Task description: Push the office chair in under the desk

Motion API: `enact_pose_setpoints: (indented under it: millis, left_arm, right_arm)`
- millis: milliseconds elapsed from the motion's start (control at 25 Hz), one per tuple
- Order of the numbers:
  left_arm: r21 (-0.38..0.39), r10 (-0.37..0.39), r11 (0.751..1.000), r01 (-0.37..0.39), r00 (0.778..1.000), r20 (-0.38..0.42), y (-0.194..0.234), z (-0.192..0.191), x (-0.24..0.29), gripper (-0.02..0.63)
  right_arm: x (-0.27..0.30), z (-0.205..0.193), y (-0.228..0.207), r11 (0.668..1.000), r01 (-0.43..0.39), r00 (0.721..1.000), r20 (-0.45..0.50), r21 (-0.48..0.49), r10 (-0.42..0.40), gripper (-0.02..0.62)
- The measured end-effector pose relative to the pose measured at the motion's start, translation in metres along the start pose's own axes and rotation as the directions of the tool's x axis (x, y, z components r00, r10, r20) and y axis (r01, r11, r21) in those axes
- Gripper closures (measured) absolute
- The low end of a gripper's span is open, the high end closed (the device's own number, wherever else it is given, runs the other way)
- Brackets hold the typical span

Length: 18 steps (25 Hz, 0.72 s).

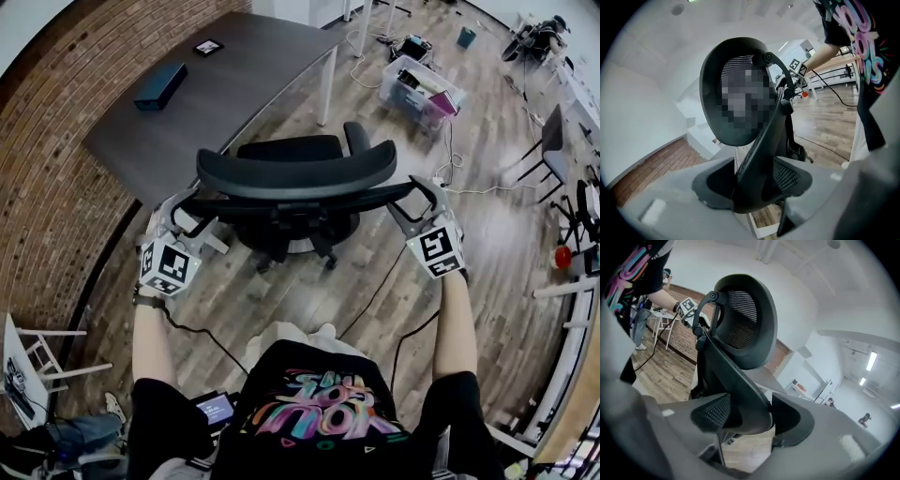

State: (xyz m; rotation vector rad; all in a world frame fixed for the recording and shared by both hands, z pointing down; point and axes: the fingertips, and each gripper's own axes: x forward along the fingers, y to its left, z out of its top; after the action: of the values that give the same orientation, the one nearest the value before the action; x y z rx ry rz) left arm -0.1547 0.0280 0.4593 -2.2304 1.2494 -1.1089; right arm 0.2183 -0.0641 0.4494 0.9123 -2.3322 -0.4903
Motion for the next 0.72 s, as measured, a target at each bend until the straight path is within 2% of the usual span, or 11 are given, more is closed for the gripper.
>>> enact_pose_setpoints:
  millis: [280,720]
  left_arm:
    - [-0.019,0.041,0.999,-0.041,0.999,-0.022,0.005,0.013,0.021,0.348]
    - [-0.014,0.095,0.995,-0.095,0.995,-0.010,0.024,0.022,0.062,0.348]
  right_arm:
    - [0.023,-0.006,-0.032,0.999,-0.054,0.998,-0.009,0.002,0.054,0.321]
    - [0.067,-0.016,-0.074,0.997,-0.071,0.997,0.013,-0.007,0.071,0.319]
